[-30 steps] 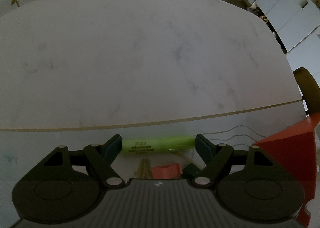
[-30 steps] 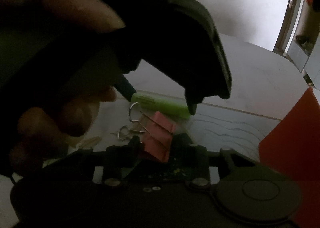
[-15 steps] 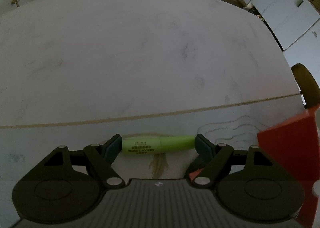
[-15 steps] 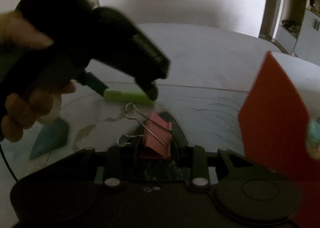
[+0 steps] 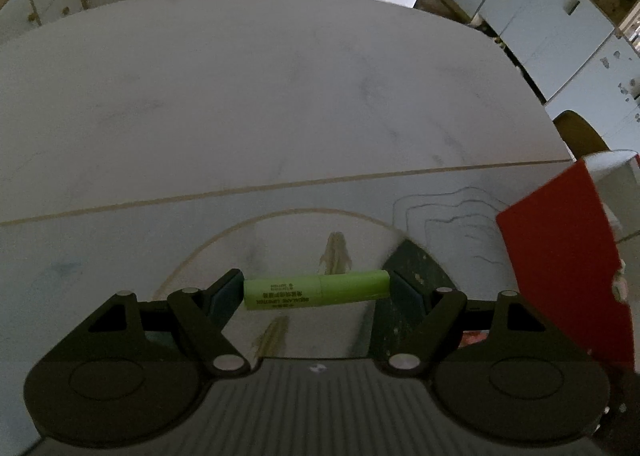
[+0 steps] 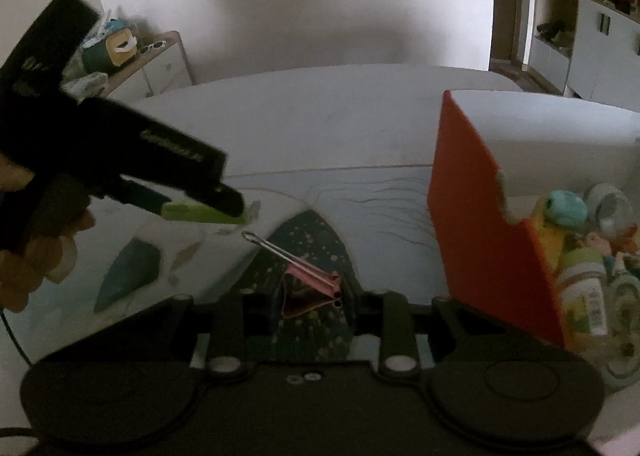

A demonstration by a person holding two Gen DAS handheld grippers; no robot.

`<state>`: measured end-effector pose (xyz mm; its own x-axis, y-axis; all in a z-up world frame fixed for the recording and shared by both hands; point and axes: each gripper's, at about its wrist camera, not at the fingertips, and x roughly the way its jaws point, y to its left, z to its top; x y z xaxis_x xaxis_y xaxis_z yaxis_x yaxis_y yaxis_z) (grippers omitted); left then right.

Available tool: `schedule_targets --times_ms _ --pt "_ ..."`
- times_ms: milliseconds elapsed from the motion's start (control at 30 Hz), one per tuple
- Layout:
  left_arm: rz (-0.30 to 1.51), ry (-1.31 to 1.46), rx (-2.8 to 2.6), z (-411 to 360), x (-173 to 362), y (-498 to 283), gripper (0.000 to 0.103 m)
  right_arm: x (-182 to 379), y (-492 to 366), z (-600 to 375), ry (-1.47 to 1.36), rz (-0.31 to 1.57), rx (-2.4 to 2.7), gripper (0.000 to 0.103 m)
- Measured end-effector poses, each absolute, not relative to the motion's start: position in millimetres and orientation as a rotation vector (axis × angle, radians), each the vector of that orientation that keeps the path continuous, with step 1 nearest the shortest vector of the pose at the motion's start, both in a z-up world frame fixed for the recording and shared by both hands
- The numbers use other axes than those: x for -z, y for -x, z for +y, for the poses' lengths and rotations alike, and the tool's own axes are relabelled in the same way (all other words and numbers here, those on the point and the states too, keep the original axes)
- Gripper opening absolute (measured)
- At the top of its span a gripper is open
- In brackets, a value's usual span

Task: Organize rigid objects
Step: 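Carry the green battery with the left tool while the right carries the binder clip into the box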

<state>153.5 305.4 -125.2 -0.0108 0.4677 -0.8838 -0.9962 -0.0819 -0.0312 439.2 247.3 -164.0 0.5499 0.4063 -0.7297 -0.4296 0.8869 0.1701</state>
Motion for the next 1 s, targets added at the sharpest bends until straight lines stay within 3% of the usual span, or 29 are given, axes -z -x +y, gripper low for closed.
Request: schedule_targets --times_ms 1000 --pt "0.724 0.461 -1.335 185 48 -250 0.08 75 -409 137 -0.073 0.678 -0.492 0.029"
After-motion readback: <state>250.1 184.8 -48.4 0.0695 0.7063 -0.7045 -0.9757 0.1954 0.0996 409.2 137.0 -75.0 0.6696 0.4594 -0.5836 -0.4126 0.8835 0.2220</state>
